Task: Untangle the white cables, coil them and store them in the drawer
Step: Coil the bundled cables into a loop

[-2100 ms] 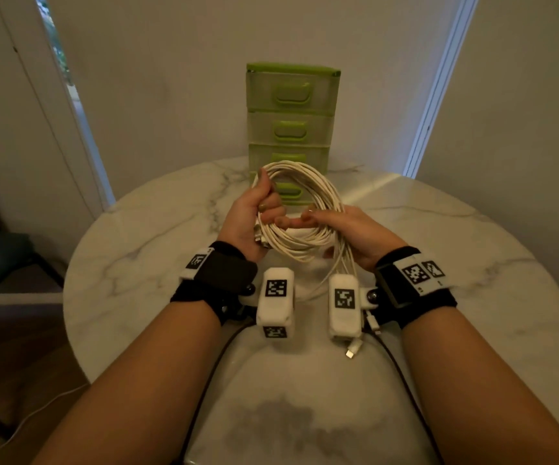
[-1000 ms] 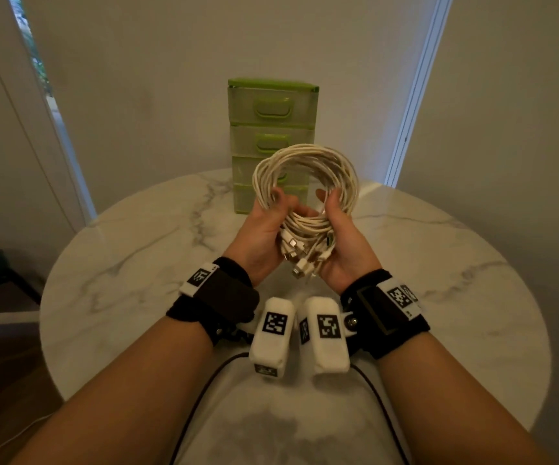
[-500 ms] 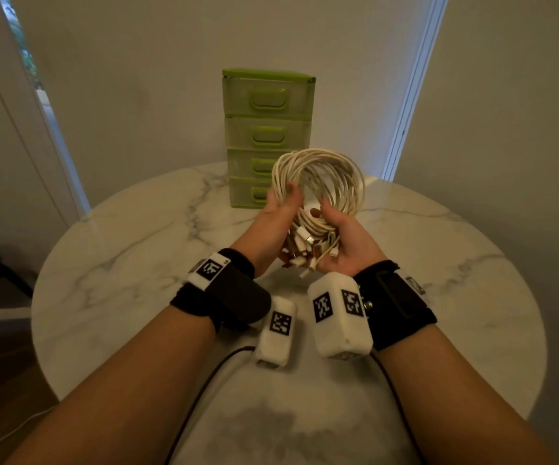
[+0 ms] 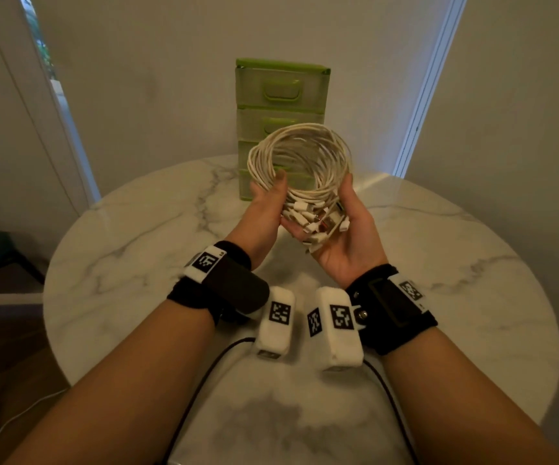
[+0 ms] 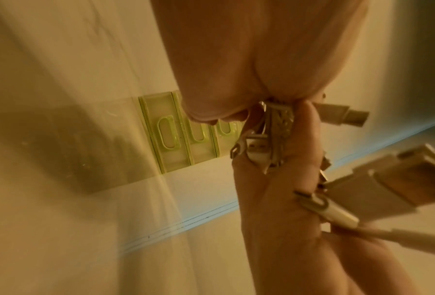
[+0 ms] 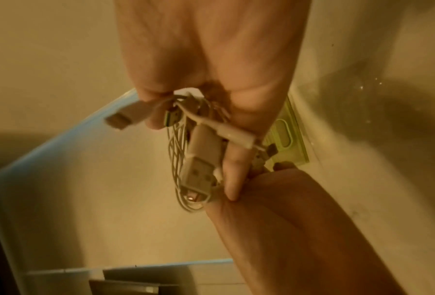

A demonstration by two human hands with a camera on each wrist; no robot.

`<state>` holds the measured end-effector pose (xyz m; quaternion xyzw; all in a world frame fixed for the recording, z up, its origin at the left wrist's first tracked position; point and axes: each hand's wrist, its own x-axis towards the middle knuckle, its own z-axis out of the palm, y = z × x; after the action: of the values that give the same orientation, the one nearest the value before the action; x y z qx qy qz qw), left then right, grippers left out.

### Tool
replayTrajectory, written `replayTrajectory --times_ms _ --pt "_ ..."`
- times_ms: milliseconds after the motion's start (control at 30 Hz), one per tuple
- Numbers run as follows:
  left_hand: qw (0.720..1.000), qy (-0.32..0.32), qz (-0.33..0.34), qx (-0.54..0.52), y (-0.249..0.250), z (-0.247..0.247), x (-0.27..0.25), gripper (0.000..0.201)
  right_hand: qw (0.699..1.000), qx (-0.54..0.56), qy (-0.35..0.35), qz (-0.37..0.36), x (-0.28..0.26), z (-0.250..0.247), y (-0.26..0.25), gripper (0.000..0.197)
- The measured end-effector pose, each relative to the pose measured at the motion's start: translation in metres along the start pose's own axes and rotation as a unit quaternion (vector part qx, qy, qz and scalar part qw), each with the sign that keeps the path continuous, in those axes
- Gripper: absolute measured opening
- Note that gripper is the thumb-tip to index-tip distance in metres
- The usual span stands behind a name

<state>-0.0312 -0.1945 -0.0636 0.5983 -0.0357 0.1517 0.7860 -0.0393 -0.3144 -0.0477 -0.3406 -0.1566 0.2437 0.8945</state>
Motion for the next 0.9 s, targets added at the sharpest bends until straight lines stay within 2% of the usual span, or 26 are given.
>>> replayTrajectory --times_ms 67,133,167,200,300,333,433,533,700,767,833,900 --pt "1.000 -0.004 0.004 -0.002 0.000 -0.001 -0.001 0.053 1.000 -0.018 -0.015 0.006 0.003 0.002 0.006 0.072" --pt "1.000 -0.012 0.006 0.006 0.000 0.002 -0.004 0.021 0.999 -0.032 -0.012 0.005 0.005 0.002 0.008 0.067" --pt "1.000 -0.010 0.001 0.006 0.000 0.003 -0.006 0.015 0.999 -0.040 -0.005 0.005 0.005 0.003 0.007 0.061" --pt "1.000 -0.011 -0.003 0.010 0.000 0.003 -0.006 0.018 0.999 -0.050 0.002 0.004 0.005 0.003 0.005 0.057" --pt "0.998 -0.047 -0.019 0.047 -0.002 0.005 -0.007 0.062 0.995 -0.076 0.059 0.006 0.008 -0.001 0.003 0.056" --pt "0.995 -0.068 -0.029 0.070 -0.002 0.006 -0.007 0.070 0.994 -0.068 0.087 0.000 0.010 -0.003 0.002 0.052" --pt "0.986 -0.112 -0.062 0.103 -0.001 0.013 -0.013 0.056 0.987 -0.033 0.158 -0.016 0.014 -0.009 -0.004 0.025" --pt "0.985 -0.121 -0.083 0.090 -0.003 0.019 -0.015 0.047 0.978 -0.040 0.205 -0.009 0.016 -0.014 -0.005 0.014" --pt "0.989 -0.112 -0.096 0.018 -0.008 0.035 -0.009 0.045 0.979 -0.031 0.198 0.039 0.018 -0.021 -0.006 0.017" --pt "0.986 -0.131 -0.099 -0.004 -0.009 0.038 -0.007 0.046 0.977 -0.044 0.200 0.053 0.017 -0.025 -0.009 0.031" --pt "0.985 -0.142 -0.102 0.002 -0.009 0.038 -0.005 0.047 0.977 -0.050 0.197 0.057 0.017 -0.026 -0.011 0.041" --pt "0.985 -0.140 -0.091 0.046 -0.008 0.038 -0.004 0.045 0.974 -0.070 0.207 0.054 0.019 -0.025 -0.010 0.041"
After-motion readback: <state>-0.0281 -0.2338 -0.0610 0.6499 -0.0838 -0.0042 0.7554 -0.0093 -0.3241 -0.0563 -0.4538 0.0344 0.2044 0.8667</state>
